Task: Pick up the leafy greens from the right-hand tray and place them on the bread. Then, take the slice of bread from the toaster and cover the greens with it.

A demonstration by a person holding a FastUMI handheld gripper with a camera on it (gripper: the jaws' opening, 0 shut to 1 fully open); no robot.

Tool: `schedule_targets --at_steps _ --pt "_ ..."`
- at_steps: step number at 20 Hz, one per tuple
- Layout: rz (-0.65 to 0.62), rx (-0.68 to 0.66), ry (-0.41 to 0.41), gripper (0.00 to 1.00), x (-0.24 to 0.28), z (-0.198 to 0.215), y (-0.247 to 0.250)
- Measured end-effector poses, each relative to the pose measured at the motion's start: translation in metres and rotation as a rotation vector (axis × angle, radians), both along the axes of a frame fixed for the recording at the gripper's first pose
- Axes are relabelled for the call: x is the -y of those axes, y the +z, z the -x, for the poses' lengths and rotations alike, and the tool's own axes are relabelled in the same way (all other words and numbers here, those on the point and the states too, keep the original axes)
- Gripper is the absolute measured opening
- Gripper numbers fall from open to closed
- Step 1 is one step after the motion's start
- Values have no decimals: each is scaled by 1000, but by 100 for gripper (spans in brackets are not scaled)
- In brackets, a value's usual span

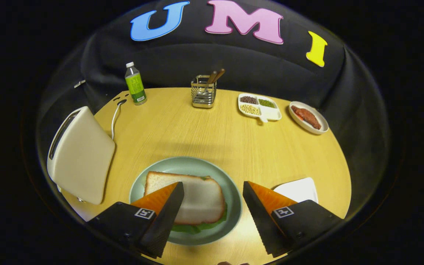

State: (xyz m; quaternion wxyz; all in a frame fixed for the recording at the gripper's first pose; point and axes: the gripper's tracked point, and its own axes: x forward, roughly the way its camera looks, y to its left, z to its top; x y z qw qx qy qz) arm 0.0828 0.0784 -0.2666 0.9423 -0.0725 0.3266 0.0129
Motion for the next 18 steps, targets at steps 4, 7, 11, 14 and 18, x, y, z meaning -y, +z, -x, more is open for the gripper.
schedule_targets --at_steps 4,7,11,14,18 --pt "-32 141 21 99 3 16 57" --pt "-7 244 35 98 16 23 103" --pt "4 383 31 98 33 28 169" --pt "16 490 9 98 59 28 220" --pt "-25 604 -31 98 93 34 266"
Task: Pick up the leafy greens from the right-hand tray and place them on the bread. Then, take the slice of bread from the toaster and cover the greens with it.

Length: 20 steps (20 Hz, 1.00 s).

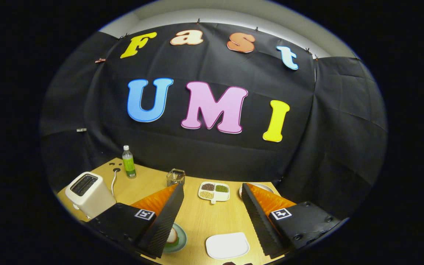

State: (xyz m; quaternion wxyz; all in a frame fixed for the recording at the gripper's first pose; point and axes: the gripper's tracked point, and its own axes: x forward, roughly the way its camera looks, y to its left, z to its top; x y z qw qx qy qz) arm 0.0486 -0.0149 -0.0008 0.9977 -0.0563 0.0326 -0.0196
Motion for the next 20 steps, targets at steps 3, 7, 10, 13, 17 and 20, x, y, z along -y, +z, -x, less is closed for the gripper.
schedule_targets --at_steps 3,7,10,13,17,20 --pt "-50 18 30 98 22 13 14" --pt "-50 3 56 98 51 26 2" --pt "-42 -31 69 98 62 26 -12" --pt "-71 -39 76 98 67 19 -11" --pt "-64 -22 42 98 83 12 -2" --pt "-75 -20 40 98 84 12 1"
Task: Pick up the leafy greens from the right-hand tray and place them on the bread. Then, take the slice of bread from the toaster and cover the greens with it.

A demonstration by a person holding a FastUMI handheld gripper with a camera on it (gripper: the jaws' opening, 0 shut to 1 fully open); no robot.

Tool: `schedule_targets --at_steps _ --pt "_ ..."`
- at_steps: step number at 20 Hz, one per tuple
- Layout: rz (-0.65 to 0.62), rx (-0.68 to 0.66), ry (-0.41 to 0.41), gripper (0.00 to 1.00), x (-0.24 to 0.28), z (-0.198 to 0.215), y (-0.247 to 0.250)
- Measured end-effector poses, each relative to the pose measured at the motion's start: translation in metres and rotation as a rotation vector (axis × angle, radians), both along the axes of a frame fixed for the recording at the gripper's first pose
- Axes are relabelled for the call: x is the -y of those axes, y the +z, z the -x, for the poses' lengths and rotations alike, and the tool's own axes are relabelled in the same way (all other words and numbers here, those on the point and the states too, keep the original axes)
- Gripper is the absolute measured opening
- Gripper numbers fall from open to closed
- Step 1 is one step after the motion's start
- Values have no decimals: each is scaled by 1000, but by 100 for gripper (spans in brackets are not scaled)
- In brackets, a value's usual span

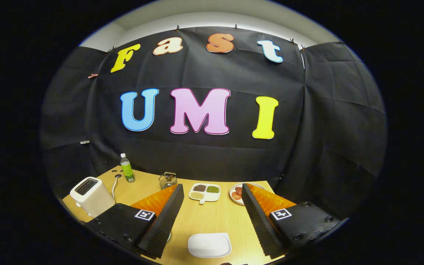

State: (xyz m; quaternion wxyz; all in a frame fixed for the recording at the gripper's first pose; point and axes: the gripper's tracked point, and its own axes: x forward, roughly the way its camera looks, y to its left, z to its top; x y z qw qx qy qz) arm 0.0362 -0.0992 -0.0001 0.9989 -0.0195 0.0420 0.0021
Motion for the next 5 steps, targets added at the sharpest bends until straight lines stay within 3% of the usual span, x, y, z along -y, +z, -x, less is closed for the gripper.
schedule_targets --at_steps 5 --pt "20 -11 -2 98 5 -1 0"
